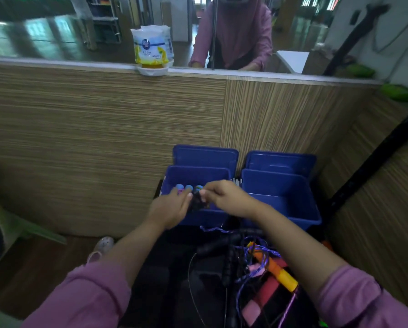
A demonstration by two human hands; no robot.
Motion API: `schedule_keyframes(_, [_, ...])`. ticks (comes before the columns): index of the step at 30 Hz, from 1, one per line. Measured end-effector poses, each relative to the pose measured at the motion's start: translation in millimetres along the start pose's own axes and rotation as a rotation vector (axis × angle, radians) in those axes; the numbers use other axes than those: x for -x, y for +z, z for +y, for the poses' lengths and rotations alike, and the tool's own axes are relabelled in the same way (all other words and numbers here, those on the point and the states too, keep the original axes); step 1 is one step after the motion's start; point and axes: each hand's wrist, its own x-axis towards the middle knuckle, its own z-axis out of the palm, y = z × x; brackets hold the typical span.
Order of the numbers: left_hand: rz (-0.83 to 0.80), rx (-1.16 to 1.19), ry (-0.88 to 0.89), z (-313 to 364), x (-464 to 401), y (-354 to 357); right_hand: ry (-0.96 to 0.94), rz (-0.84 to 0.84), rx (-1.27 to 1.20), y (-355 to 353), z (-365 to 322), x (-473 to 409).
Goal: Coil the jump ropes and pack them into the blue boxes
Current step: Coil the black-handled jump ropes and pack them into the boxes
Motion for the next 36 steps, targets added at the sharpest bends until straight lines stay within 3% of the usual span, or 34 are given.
schedule_keyframes(4, [-0.034, 0.139, 0.347, 14, 14, 11, 0.052, 0.001, 0.054, -16, 25, -5])
schedule_keyframes(12, [-0.036, 0.358, 0.437, 30, 26, -8, 0.058, -0.006, -0.012, -21, 67, 2])
schedule_keyframes(20, [0.250, 0.648, 0.237, 33, 17, -16, 0.135, 0.155, -0.082, 10, 69, 12])
schedule_keyframes(26, [0.544, 0.717, -0.211, 29, -12, -23, 0.191, 0.082, 0.171, 62, 51, 16])
schedule_keyframes(31, [0.461, 0.474, -0.516, 6, -17, -30, 0.165, 0.190, 0.313, 77, 24, 25])
schedule_keyframes(36, [0.199, 0.081, -0.331, -4, -1, -19, -0.155, 0.329, 0.491, 62, 7, 22])
